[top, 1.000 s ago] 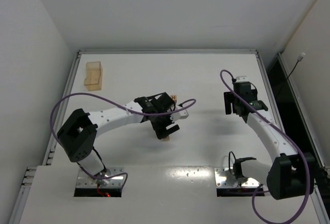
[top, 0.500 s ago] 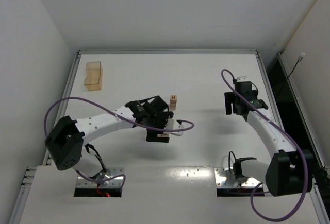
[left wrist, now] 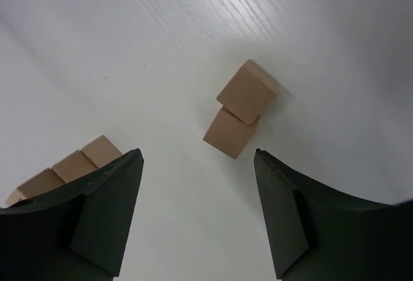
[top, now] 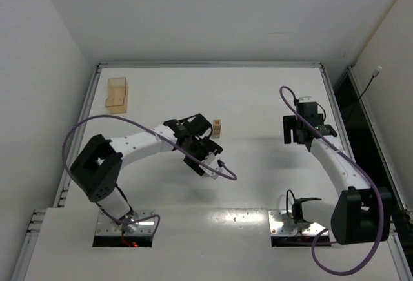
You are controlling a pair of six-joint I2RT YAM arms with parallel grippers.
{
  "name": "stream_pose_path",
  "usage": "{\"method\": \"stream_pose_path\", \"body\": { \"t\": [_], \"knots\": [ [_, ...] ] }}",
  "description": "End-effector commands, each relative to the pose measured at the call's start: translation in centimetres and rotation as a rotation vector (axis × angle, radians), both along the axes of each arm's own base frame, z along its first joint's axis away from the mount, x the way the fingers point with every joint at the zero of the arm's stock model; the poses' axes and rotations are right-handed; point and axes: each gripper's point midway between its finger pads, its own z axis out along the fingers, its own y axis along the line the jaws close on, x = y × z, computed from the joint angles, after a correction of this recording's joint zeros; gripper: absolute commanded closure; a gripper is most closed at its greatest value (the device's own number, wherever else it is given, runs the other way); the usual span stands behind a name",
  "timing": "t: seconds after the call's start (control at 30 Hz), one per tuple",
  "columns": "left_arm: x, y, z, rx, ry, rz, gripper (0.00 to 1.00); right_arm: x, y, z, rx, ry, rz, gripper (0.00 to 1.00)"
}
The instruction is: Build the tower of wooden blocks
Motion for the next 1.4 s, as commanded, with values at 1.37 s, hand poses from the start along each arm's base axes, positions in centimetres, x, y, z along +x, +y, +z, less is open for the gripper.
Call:
{"method": "stream_pose_path", "body": {
  "t": [1.37],
  "knots": [
    [-0.2, 0.1, -3.5, 0.064, 0.12, -0.293, 0.44, 1.4, -0.1, -0.2, 0.084, 0.011, -0.033, 0.22]
  ]
}}
